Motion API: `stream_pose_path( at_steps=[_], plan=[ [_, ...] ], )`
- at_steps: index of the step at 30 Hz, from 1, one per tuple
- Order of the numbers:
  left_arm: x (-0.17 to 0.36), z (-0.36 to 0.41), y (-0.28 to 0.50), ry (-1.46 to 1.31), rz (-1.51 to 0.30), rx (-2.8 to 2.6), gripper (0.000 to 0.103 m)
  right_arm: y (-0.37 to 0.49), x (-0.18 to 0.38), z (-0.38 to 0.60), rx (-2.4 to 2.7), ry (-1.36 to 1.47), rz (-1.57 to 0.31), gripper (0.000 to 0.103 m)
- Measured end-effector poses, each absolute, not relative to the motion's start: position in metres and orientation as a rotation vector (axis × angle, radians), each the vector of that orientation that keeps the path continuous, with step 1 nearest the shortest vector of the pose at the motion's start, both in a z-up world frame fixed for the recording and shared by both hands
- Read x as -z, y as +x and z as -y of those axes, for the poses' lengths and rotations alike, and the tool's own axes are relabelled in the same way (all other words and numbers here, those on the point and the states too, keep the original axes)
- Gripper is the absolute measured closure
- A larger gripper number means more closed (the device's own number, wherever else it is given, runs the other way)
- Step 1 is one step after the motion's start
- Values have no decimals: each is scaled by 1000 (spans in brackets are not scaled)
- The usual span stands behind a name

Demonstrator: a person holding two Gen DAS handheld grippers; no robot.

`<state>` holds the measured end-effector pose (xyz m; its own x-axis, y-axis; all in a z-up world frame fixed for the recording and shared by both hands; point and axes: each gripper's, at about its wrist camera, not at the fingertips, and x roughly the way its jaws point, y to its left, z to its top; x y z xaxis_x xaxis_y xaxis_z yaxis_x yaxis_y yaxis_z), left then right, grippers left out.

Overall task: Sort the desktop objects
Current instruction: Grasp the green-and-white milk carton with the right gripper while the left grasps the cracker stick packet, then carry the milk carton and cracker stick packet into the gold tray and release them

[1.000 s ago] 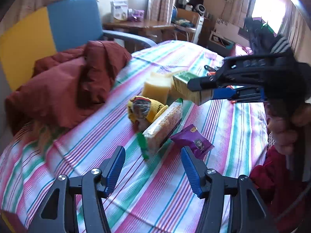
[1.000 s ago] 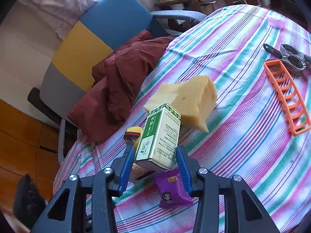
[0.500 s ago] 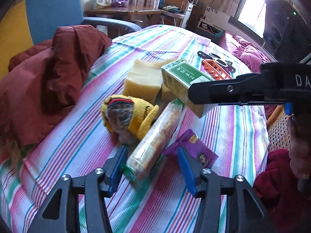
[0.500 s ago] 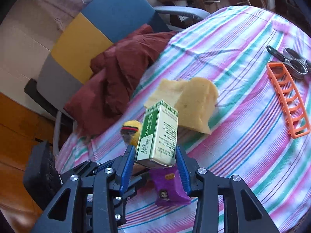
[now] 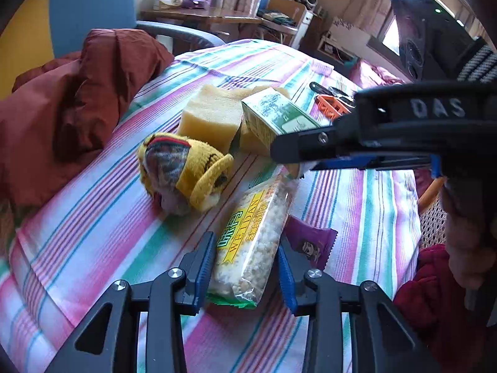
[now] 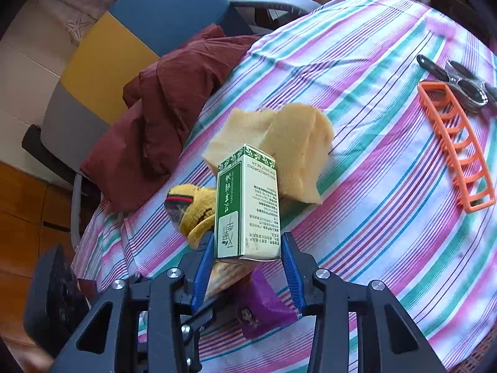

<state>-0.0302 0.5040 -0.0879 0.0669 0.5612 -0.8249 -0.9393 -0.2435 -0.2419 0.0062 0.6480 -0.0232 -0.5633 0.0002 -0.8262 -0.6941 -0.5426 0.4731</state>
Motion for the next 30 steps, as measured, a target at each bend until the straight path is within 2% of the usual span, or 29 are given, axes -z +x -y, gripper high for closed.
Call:
stream_pose_path(
  at_steps=[3,8,13,18,23,30],
  plan=[
    [86,-490,-26,-1046,-449,-1546,70,3,21,-645,-2153,-1146,-1108,62],
    [79,-464,-30,-1073,-340,-1604,85,0,16,-640,-2200,-1137,-1080,62],
    [80,-440,-35,-1109,-285,-1656,85,-7,7,-630,-2293,-1127,-1055,62],
    [80,-414,-32,-1141,-235,-1690,85,-24,0,-605,-2420,-1206,-930,62],
    [80,-402,-21,-1139,-261,-1741,85,-34,1,-588,-2461,-1268,-817,62],
    [90,-411,-4,-1144,-387,-1803,84,-33,2,-586,-2449,-1274,-780,62]
  ],
)
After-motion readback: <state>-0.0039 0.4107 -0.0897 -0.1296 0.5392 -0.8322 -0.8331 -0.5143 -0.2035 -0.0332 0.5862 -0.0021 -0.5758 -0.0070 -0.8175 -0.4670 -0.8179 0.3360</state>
